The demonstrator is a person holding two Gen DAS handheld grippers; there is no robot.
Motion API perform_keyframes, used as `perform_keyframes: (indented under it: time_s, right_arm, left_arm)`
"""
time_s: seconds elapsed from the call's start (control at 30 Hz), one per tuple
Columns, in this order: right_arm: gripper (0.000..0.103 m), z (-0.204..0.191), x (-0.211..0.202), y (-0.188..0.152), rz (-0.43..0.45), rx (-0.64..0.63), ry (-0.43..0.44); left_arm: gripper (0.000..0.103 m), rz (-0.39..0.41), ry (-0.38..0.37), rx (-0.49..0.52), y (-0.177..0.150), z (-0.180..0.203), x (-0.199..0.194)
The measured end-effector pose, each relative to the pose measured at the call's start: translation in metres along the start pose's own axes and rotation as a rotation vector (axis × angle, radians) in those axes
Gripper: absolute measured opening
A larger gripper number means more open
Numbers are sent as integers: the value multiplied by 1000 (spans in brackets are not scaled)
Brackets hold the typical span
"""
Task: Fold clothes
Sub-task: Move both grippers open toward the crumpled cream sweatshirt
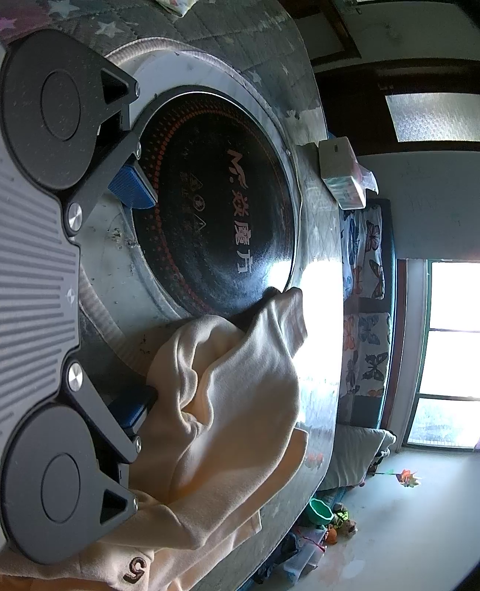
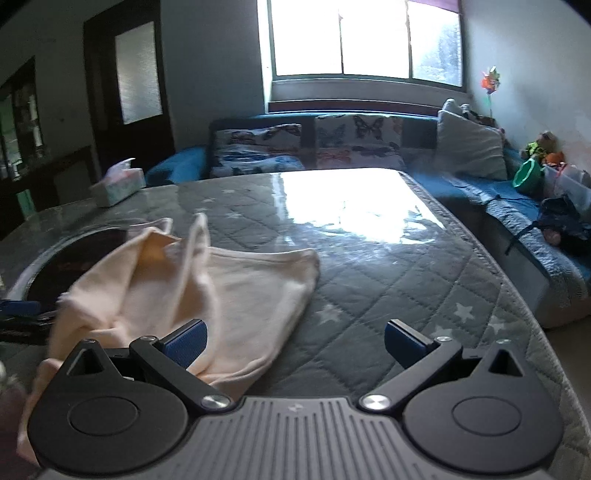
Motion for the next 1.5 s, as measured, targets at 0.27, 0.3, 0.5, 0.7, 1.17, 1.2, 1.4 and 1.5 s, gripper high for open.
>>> perform_keyframes:
  time_s: [0.27,0.3,0.5,0.7,1.17,1.2,1.4,1.5]
  right_arm:
    - [103,-18,5,-6,-17,-40,38]
    - [103,-26,-2,-9,-4,-55,42]
    - [103,-46,-25,-15,-23,-81,122]
    - [103,-57,-26,-21,-37,-81,145]
    - [103,-67,-36,-26,-34,-75,184]
    - [103,-67,-36,-26,-33,-74,186]
    - [103,-69,-40,-25,-25,-74,190]
    - [103,-70,-42,-25,-22,-76,193]
  left_arm:
    - [103,-3,34,-2,-1,3,-9]
    - [103,-3,45,4,-2,7,-10]
    - [103,-4,50,-3,-11,8,-26]
    - [103,-15,44,-20,-16,14,-39]
    - [103,-10,15,8,-16,36,-63]
    - [103,-8,6,14,-16,38,-64]
    - [103,-9,-10,26,-15,49,-71]
    - [103,-6,-21,33,-15,55,-74]
Point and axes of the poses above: each gripper's, at about its wrist camera, not at the fingertips, and x roughly the way its jaws point, z to its right, y to its top, the point moved 10 cm from there along x, roughly the way its jaws point, and after that the axes turned 5 degrees about -x, right-handed, at the moved point
